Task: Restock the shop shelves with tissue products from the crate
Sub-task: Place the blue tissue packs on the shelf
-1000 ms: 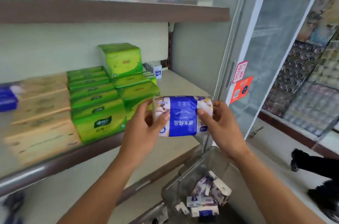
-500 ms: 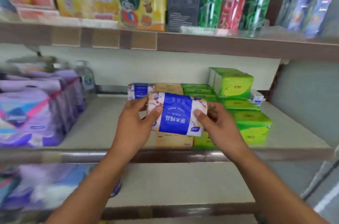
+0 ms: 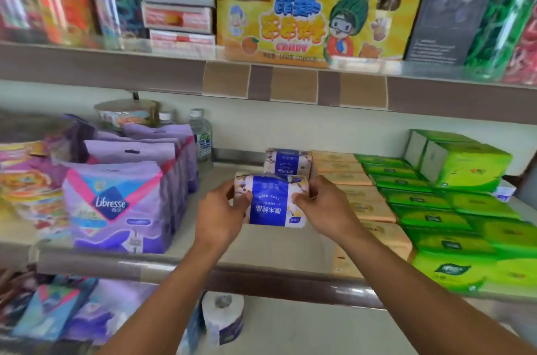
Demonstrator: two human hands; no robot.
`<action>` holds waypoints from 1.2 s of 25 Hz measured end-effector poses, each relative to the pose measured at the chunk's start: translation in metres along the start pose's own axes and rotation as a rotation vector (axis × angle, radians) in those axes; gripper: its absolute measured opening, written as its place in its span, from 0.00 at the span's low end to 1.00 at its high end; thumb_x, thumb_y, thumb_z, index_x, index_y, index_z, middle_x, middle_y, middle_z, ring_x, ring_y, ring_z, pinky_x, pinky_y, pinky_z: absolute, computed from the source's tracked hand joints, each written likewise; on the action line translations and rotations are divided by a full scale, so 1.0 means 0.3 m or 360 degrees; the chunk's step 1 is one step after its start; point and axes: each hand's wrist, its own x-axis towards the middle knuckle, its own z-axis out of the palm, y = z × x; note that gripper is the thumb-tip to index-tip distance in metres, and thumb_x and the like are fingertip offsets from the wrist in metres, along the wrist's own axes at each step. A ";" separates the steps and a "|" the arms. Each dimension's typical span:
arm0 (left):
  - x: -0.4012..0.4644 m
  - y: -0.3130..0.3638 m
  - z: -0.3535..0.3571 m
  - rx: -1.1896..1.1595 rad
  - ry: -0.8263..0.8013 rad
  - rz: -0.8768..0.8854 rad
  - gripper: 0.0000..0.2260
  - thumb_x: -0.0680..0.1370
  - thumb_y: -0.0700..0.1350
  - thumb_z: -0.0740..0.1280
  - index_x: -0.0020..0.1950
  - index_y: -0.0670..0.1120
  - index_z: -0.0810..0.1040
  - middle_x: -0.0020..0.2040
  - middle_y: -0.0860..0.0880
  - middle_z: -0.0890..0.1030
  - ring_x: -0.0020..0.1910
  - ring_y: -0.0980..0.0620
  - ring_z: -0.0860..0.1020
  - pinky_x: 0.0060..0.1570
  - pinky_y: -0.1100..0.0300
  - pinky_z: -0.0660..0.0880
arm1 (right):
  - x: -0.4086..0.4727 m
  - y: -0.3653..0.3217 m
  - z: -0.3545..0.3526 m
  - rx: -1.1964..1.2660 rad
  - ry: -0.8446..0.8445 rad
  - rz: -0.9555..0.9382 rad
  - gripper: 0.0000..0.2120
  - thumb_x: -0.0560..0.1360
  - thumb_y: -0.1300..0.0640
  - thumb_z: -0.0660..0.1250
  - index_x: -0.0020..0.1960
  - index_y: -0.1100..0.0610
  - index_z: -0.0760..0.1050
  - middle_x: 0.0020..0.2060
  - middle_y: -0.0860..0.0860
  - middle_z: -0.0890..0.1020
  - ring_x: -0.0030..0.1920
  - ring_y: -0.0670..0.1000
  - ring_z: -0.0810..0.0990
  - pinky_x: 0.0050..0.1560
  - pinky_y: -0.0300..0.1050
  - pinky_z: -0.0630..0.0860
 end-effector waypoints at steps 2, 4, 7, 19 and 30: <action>0.050 -0.042 0.042 -0.0049 -0.0035 -0.0056 0.06 0.78 0.48 0.67 0.54 0.50 0.79 0.46 0.54 0.83 0.38 0.63 0.79 0.36 0.65 0.75 | 0.064 -0.013 0.015 -0.0239 -0.0064 0.0037 0.13 0.76 0.53 0.68 0.58 0.56 0.73 0.53 0.51 0.82 0.41 0.44 0.78 0.30 0.32 0.67; 0.116 -0.060 0.092 -0.0066 -0.0083 -0.0083 0.05 0.78 0.46 0.68 0.53 0.50 0.77 0.43 0.55 0.81 0.34 0.65 0.77 0.30 0.73 0.70 | 0.150 -0.023 0.006 -0.0444 -0.0076 0.0039 0.18 0.74 0.54 0.70 0.62 0.57 0.71 0.56 0.53 0.81 0.49 0.50 0.80 0.36 0.36 0.68; 0.236 -0.060 0.171 -0.0066 -0.0122 -0.0090 0.02 0.78 0.44 0.67 0.50 0.48 0.77 0.39 0.54 0.80 0.30 0.64 0.76 0.26 0.74 0.68 | 0.286 -0.019 -0.017 -0.0668 -0.0157 0.0014 0.22 0.72 0.54 0.72 0.64 0.57 0.71 0.59 0.55 0.80 0.56 0.54 0.79 0.43 0.39 0.68; 0.444 -0.120 0.385 -0.0027 -0.0320 -0.0236 0.14 0.78 0.46 0.68 0.60 0.43 0.71 0.58 0.44 0.79 0.50 0.52 0.76 0.45 0.58 0.75 | 0.551 0.104 0.066 -0.1495 -0.0097 -0.0052 0.27 0.74 0.50 0.72 0.68 0.56 0.66 0.63 0.55 0.75 0.68 0.56 0.65 0.58 0.48 0.74; 0.410 -0.117 0.374 -0.0315 -0.0585 -0.0300 0.29 0.76 0.43 0.71 0.73 0.45 0.61 0.69 0.46 0.71 0.60 0.55 0.72 0.38 0.70 0.73 | 0.533 0.088 0.053 -0.1464 -0.0083 -0.0146 0.29 0.73 0.48 0.72 0.68 0.57 0.66 0.63 0.55 0.73 0.66 0.54 0.67 0.60 0.48 0.75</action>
